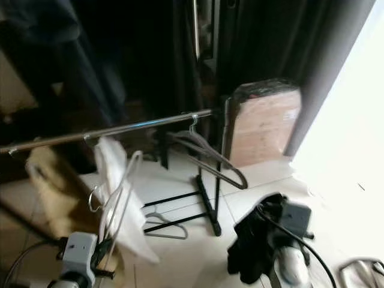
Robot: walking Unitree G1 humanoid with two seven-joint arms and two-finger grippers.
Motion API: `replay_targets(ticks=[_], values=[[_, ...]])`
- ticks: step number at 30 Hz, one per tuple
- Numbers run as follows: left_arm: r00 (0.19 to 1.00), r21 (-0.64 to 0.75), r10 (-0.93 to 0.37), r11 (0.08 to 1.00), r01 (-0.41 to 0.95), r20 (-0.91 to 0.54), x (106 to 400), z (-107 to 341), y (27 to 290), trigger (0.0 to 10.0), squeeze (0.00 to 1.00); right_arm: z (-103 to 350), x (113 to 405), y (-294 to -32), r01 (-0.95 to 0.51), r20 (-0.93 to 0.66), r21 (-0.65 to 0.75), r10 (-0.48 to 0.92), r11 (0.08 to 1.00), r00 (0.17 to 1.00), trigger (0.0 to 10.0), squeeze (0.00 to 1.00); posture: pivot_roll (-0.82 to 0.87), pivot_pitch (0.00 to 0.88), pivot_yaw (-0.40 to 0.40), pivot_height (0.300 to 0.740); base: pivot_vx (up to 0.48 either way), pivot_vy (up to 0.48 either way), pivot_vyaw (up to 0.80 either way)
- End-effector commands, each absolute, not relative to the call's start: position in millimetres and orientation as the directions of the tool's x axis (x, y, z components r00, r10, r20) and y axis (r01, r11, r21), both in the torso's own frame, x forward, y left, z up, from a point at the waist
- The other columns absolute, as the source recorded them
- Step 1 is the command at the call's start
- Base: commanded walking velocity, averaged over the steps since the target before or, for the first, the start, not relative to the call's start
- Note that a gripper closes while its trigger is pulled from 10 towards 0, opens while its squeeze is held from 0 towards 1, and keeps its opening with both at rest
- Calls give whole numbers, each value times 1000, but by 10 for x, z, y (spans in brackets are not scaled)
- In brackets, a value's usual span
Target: Hang hanger
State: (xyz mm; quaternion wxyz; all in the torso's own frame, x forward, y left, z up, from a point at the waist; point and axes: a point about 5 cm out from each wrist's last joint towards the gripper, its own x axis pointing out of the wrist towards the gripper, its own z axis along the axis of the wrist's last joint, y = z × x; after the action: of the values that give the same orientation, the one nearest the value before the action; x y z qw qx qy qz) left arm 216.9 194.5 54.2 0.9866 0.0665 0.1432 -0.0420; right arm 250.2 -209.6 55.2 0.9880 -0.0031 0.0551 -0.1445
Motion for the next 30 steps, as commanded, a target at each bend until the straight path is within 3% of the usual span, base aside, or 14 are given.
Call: replay_targets(ticks=[1,30], values=[[940,117,-36,990,80,-338,2066,447,2003,10000,0,696,2614,-2016,255,-52,-8,-255,967,965,10000,0,-86,136,52,740,-319,0,0],[936,119,-32,990,79,-351,2062,434,2013,10000,0,687,2613,-1991,230,-59,-59,-233,971,971,10000,0,-88,136,57,740,-322,0,36]])
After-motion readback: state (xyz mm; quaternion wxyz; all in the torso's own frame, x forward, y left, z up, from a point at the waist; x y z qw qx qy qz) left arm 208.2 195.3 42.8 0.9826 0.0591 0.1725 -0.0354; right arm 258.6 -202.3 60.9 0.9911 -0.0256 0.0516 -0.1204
